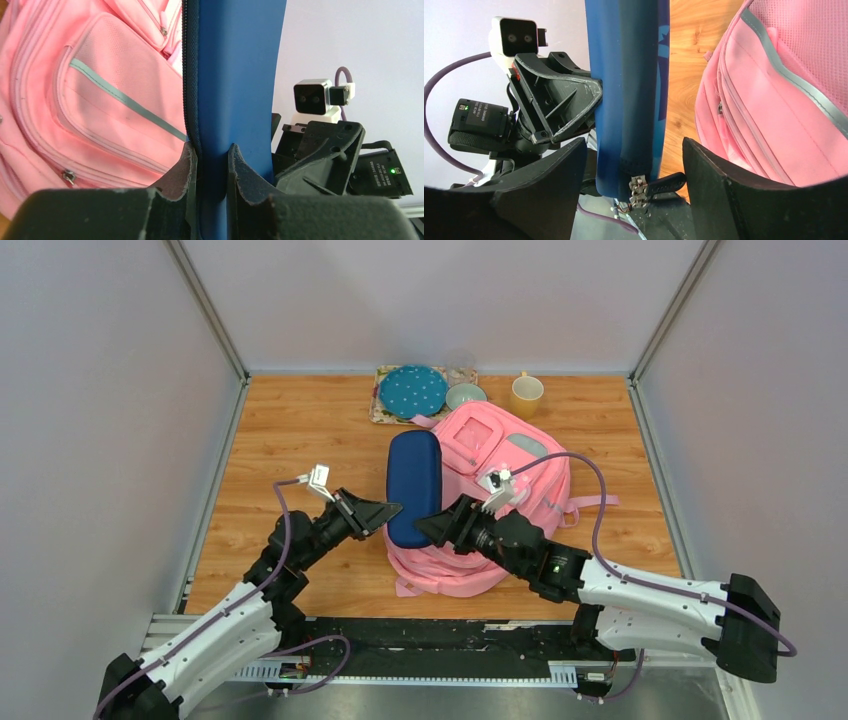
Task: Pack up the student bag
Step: Pick up the stationery from the center of the board, then place the book in the student bag.
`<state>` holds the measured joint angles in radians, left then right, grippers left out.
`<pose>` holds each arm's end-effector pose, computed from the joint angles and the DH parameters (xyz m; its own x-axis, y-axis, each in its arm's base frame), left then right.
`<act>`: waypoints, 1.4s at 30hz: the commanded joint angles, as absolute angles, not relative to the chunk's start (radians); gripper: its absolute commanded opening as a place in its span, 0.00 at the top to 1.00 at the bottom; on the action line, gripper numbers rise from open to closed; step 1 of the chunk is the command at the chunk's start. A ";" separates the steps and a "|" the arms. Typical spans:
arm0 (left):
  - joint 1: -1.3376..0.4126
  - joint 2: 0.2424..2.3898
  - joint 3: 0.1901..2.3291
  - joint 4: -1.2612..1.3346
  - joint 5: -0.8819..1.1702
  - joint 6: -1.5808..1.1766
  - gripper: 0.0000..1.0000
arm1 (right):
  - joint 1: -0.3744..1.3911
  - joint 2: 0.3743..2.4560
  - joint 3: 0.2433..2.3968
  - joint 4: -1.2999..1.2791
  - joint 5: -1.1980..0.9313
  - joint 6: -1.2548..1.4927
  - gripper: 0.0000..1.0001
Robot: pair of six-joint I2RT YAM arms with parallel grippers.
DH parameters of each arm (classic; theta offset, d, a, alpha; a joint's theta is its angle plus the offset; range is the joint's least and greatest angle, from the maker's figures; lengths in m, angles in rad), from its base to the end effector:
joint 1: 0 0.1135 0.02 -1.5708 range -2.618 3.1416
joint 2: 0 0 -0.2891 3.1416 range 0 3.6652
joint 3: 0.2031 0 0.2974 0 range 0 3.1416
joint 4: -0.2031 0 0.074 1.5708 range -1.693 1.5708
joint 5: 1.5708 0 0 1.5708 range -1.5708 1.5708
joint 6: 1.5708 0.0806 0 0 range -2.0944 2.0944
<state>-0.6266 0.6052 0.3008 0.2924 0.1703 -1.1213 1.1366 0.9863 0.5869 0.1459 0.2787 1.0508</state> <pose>0.1795 -0.1468 0.2461 -0.6484 -0.6264 -0.4327 0.3020 0.3100 -0.9015 0.1458 0.2618 0.2586 -0.7121 0.4476 -0.5409 -0.2861 0.5185 0.8058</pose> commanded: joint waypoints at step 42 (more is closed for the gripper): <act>-1.316 1.305 0.781 0.047 -0.405 0.231 0.20 | 1.117 0.091 0.755 -1.028 0.885 1.112 1.00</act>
